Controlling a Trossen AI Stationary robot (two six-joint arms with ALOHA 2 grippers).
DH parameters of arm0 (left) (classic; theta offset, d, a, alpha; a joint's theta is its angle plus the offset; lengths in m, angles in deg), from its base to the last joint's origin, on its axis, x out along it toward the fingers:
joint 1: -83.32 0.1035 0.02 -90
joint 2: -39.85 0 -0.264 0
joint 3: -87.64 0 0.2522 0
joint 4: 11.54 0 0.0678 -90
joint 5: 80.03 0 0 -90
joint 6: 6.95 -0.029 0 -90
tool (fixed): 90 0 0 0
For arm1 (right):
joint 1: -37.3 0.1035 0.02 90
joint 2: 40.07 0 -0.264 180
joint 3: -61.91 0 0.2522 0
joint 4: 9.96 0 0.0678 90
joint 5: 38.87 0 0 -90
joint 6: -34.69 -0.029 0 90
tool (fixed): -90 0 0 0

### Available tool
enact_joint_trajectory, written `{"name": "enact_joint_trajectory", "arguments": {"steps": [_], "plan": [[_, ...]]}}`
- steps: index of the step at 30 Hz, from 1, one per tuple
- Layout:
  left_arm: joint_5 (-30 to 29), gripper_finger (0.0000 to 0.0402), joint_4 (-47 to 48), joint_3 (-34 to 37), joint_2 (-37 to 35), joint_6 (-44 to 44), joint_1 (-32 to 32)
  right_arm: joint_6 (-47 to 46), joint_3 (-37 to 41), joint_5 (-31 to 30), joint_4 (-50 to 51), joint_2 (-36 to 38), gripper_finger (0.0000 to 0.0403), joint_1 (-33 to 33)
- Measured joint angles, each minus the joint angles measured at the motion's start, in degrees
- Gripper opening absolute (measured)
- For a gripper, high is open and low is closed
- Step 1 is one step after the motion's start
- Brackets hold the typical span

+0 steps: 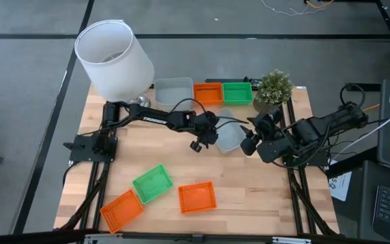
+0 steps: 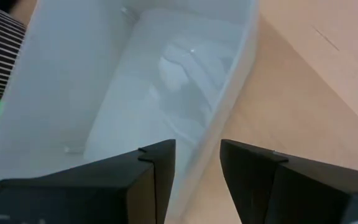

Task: Stack baskets by color
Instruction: Stack the bottom gray bin on top of the top gray bin

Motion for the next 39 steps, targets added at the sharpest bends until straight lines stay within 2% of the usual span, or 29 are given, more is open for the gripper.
{"name": "enact_joint_trajectory", "arguments": {"steps": [5, 12, 15, 17, 20, 25, 27, 32, 34, 36, 39], "plan": [[0.0, 0.0120, -0.7, -0.2, 1.1, 0.3, 0.4, 0.0, 0.0, 0.4, 0.0, 0.0, 0.0185, 0.0], [-1.9, 0.0108, 6.5, 0.0, 3.9, 0.9, -0.2, 0.1, 0.1, 1.3, 0.1, 0.0, 0.0185, 0.0], [-6.3, 0.0076, 7.5, -0.1, 4.0, 1.6, -1.5, 0.2, 0.2, 1.7, 0.1, 0.0, 0.0185, 0.0], [-8.6, 0.0034, 8.9, 0.0, 3.1, 1.8, -2.5, 0.2, 0.2, 1.8, 0.1, 0.0, 0.0185, 0.0], [-14.7, 0.0007, 9.9, 0.1, 0.1, 3.6, -4.3, 0.2, 0.2, 1.8, 0.1, 0.0, 0.0185, 0.0], [-35.2, 0.0001, 16.1, 0.0, -7.1, 8.4, -5.9, 0.2, 0.2, 1.8, 0.1, -0.1, 0.0185, 0.0], [-37.3, 0.0001, 20.4, 0.0, -10.3, 12.6, -3.8, 0.2, 0.2, 1.9, 0.1, -0.1, 0.0185, 0.0], [-36.9, 0.0000, 32.1, 0.0, -17.1, 26.3, 6.2, 0.1, 0.2, 2.4, 0.1, -0.1, 0.0185, 0.0], [-35.8, 0.0000, 35.4, 0.0, -18.6, 27.5, 10.6, 0.1, 0.2, 3.3, 0.0, -0.1, 0.0185, 0.0], [-31.4, 0.0000, 36.8, 0.0, -19.3, 26.6, 14.6, 0.1, 0.2, 3.4, 0.0, -0.1, 0.0185, 0.0], [-18.2, 0.0000, 37.4, 0.0, -19.2, 24.8, 19.4, 0.1, 0.2, 3.4, 0.0, -0.1, 0.0185, 0.0]]}}
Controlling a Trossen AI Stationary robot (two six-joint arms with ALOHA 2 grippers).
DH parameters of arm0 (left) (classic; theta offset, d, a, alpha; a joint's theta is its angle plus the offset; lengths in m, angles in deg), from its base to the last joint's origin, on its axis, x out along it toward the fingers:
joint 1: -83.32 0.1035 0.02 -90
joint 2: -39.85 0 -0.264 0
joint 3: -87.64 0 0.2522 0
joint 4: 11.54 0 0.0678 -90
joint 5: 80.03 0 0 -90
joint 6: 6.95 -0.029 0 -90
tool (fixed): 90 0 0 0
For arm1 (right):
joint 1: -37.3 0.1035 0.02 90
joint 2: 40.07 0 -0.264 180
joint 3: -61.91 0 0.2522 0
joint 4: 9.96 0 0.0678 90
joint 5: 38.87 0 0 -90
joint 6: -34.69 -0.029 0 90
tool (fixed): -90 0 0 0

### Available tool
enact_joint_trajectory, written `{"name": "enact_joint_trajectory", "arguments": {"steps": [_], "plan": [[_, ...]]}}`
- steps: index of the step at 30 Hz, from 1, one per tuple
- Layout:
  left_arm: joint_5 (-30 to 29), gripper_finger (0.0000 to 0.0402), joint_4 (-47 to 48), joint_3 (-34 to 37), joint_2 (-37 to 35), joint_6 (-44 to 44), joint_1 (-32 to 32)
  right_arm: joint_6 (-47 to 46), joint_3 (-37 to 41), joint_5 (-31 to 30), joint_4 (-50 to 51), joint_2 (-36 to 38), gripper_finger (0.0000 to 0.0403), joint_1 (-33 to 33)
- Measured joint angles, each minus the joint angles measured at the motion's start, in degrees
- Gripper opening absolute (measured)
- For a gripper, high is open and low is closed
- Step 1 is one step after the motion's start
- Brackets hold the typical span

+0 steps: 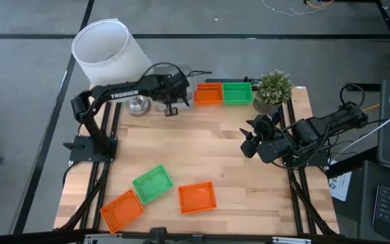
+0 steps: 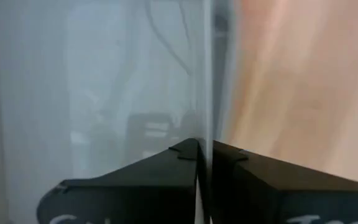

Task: Stack baskets by color
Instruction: Stack the bottom gray bin on top of the top gray bin

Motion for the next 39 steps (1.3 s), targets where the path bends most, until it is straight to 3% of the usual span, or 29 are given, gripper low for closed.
{"name": "enact_joint_trajectory", "arguments": {"steps": [2, 8, 13, 19, 28, 34, 39], "plan": [[4.1, 0.0000, -2.2, 0.3, 0.3, -0.9, 2.1, 0.0, 0.0, 0.0, 0.0, 0.0, 0.0185, 0.0], [4.4, 0.0000, -2.6, 1.0, 0.4, -2.1, 4.8, 0.0, 0.0, 0.0, 0.0, 0.0, 0.0185, 0.0], [10.3, 0.0000, -1.5, 3.0, 0.4, -4.7, 5.2, 0.1, 0.0, -0.1, 0.0, 0.0, 0.0185, 0.0], [10.1, 0.0000, -5.9, 6.6, 0.5, -4.7, 5.7, 0.1, 0.0, -0.1, 0.1, 0.0, 0.0185, 0.0], [10.3, 0.0004, -6.8, 6.6, 0.5, -4.8, 5.7, 0.0, 0.0, 0.0, 0.0, 0.0, 0.0185, 0.0], [14.2, 0.0024, -6.7, 6.6, 0.5, -4.4, 5.7, 0.0, 0.0, 0.1, 0.0, 0.0, 0.0185, 0.0], [14.2, 0.0052, -6.6, 6.6, 0.5, -3.4, 5.9, -0.2, 0.0, 1.5, 0.0, 0.0, 0.0185, 0.0]]}}
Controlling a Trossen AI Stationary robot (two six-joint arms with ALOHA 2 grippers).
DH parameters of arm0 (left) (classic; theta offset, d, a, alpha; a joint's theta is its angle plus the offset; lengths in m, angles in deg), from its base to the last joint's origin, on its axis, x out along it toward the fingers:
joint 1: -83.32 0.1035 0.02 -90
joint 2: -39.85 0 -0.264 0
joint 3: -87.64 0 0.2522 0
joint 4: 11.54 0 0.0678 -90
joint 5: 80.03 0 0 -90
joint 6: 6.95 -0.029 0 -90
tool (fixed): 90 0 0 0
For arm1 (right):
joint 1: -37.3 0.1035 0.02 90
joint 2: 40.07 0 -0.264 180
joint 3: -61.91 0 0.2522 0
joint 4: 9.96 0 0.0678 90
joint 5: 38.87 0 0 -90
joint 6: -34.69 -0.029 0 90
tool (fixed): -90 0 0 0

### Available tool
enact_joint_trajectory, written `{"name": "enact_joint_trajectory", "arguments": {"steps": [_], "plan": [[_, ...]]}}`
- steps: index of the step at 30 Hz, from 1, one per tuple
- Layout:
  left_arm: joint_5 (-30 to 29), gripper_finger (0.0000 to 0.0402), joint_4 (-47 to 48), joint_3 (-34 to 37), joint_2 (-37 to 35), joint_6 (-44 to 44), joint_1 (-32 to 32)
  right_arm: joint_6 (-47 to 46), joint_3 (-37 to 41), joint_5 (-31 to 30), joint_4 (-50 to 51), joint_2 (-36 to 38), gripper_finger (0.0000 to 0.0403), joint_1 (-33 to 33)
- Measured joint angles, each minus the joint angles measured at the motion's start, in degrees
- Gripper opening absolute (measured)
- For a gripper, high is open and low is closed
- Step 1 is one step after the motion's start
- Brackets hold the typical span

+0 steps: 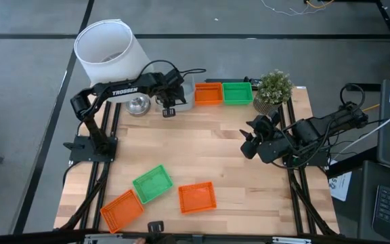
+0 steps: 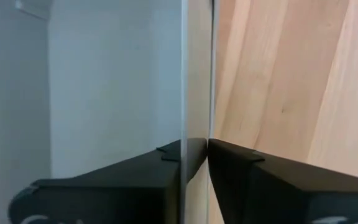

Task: Stack baskets by color
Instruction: Stack the bottom gray bin on top of the top gray bin

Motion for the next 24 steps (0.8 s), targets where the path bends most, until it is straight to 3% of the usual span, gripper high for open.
{"name": "enact_joint_trajectory", "arguments": {"steps": [12, 20, 22, 24], "plan": [[-3.6, 0.0081, 0.0, -0.2, 0.0, 0.2, -1.1, -0.9, 0.0, 1.4, 0.0, 0.0, 0.0185, 0.0], [-3.0, 0.0081, 0.3, -6.0, -0.1, 0.9, -6.2, -0.9, 0.0, 1.4, 0.0, 0.0, 0.0185, 0.0], [-1.2, 0.0081, 0.3, -6.8, -0.1, 1.3, -7.7, -1.1, 0.0, 1.4, 0.0, 0.0, 0.0185, 0.0], [5.2, 0.0079, 0.7, -6.7, -0.1, 1.3, -8.5, -1.2, 0.0, 1.4, 0.0, 0.0, 0.0185, 0.0]]}}
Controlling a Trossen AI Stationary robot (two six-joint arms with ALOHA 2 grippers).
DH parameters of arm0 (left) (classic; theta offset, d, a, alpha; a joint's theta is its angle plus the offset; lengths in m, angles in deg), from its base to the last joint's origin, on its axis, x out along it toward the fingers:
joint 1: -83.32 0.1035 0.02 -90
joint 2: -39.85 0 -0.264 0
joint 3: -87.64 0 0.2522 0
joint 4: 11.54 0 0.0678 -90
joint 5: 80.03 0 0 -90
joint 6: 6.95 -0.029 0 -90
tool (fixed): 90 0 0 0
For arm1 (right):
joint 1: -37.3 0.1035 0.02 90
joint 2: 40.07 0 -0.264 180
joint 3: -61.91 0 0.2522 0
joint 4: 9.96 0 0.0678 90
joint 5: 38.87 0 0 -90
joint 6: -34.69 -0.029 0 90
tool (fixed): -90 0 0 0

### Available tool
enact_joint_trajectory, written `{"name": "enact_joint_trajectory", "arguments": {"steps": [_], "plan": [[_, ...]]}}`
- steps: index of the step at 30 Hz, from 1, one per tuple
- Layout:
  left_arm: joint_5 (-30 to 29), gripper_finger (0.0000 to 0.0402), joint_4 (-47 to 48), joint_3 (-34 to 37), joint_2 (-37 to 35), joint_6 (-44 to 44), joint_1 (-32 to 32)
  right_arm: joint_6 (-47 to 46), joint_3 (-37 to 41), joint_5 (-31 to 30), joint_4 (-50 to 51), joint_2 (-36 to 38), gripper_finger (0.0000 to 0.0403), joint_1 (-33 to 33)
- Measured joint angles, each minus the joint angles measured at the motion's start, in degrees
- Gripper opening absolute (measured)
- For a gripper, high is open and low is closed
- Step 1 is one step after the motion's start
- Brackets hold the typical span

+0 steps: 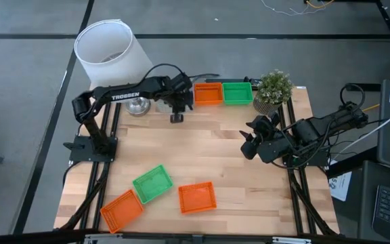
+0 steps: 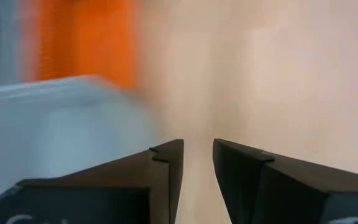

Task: Stack baskets by color
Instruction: Stack the bottom gray bin on top of the top gray bin, then move the bins to the top of the table

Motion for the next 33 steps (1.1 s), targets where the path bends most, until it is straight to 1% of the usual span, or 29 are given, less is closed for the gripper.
{"name": "enact_joint_trajectory", "arguments": {"steps": [2, 4, 6, 8, 10, 12, 17, 19, 23, 26, 27, 30, 33], "plan": [[6.2, 0.0077, 0.2, 1.1, 0.5, 0.0, -0.6, 0.0, 0.0, 0.0, 0.0, 0.0, 0.0185, 0.0], [7.5, 0.0076, 0.2, 2.7, 1.6, 0.0, -1.1, 0.0, 0.0, 0.1, 0.0, 0.0, 0.0185, 0.0], [5.5, 0.0076, 0.3, 4.4, 2.0, -0.4, -1.3, 0.0, 0.0, 0.0, 0.0, 0.0, 0.0185, 0.0], [2.0, 0.0076, -1.4, 5.7, 2.3, -1.0, -1.0, -0.1, 0.0, 0.1, 0.0, 0.0, 0.0185, 0.0], [-1.7, 0.0076, -0.8, 7.5, 2.4, -1.1, -0.3, -0.2, 0.0, 0.3, 0.0, 0.0, 0.0185, 0.0], [-4.2, 0.0076, -3.0, 9.0, 2.4, -1.1, 0.7, -0.2, 0.0, 1.1, -0.3, 0.0, 0.0185, 0.0], [-10.1, 0.0076, -3.4, 9.8, 2.4, -1.1, 4.1, -0.2, 0.0, 1.7, -1.1, -0.7, 0.0185, 0.0], [-12.0, 0.0076, -3.3, 9.8, 2.4, -1.4, 5.1, -0.2, 0.0, 2.1, -1.4, -1.3, 0.0185, 0.0], [-12.4, 0.0076, -3.2, 9.8, 2.2, -1.5, 6.6, -0.2, 0.0, 3.6, -1.9, -2.6, 0.0185, 0.0], [-11.8, 0.0076, -3.2, 9.8, 2.1, -1.5, 6.7, -0.2, 0.0, 4.5, -2.1, -3.8, 0.0185, 0.0], [-10.8, 0.0075, -3.2, 9.8, 2.0, -1.5, 6.5, -0.2, 0.0, 4.8, -2.1, -4.2, 0.0185, 0.0], [-4.0, 0.0075, -3.3, 9.8, 0.3, 0.3, 4.5, -0.2, 0.0, 5.0, -2.1, -4.9, 0.0185, 0.0], [3.3, 0.0075, -1.3, 8.7, -2.5, 5.0, 0.2, -0.2, 0.0, 5.0, -2.1, -5.0, 0.0185, 0.0]]}}
